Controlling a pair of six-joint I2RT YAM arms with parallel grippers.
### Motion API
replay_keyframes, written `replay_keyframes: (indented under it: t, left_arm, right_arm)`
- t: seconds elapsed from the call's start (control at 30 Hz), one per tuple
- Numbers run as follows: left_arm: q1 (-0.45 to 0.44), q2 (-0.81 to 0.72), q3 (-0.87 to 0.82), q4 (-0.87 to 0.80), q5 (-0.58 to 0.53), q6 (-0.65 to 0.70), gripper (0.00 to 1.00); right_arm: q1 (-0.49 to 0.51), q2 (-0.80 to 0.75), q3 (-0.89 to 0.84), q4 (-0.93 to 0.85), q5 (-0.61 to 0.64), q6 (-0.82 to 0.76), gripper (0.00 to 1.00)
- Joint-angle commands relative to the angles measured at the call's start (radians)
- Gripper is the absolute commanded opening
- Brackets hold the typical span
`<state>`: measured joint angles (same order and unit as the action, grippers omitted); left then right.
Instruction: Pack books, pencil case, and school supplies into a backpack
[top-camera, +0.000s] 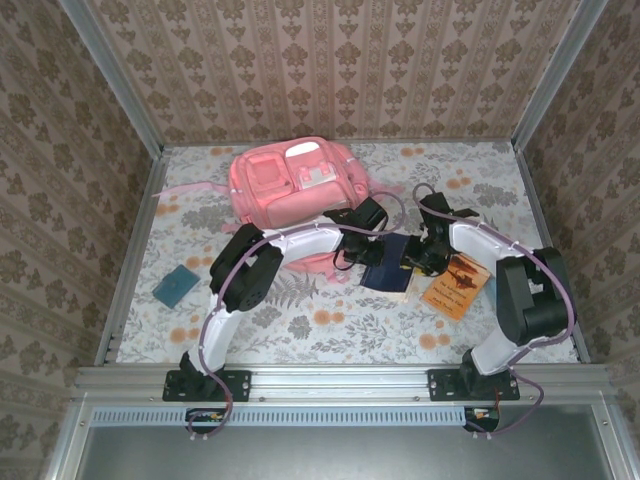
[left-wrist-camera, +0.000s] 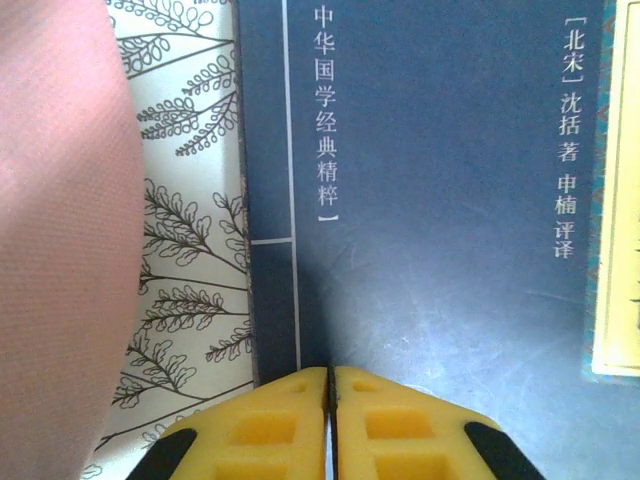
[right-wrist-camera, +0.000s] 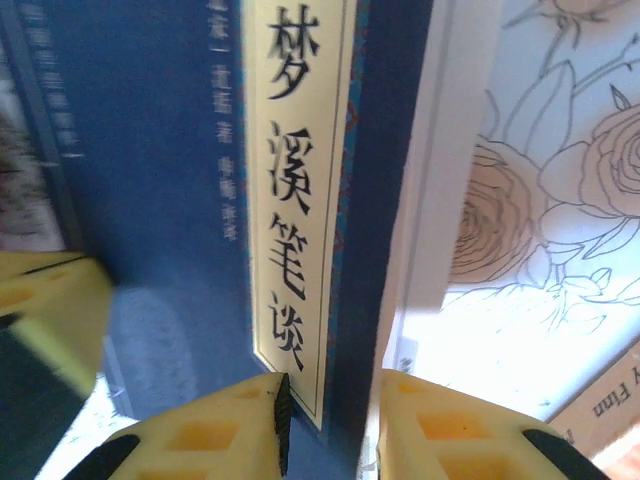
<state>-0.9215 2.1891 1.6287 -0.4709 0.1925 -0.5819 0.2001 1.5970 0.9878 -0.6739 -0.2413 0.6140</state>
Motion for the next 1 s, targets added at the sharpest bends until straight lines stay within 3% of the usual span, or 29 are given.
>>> replay_keyframes:
  t: [0.0,0.23,0.63,0.77,0.87,0.97]
  left_arm:
    - [-0.012,0.04,-0.008,-0.026,-0.001,0.023,0.1]
    - [-0.011,0.03,-0.007,-0.02,-0.001,0.025,0.09]
    - [-0.007,0.014,0.0,-0.014,0.013,0.026,0.1]
    - [-0.007,-0.002,0.001,-0.007,0.022,0.022,0.11]
    - [-0.001,-0.045,0.002,0.015,0.047,0.031,0.16]
    - [0.012,-0.104,0.01,0.029,0.078,0.046,0.28]
  right_arm:
    - [0.017,-0.052,0.03,-0.007,-0.038,0.03,0.26]
    - [0.017,-0.101,0.014,-0.012,0.023,0.043,0.21]
    - [0.016,-0.077,-0.008,0.023,-0.008,0.046,0.12]
    - [0.017,-0.082,-0.019,0.036,0.007,0.047,0.02]
    - [0.016,-0.13,-0.017,0.027,0.076,0.038,0.0]
    - [0.004,-0.19,-0.011,0.034,0.093,0.002,0.0]
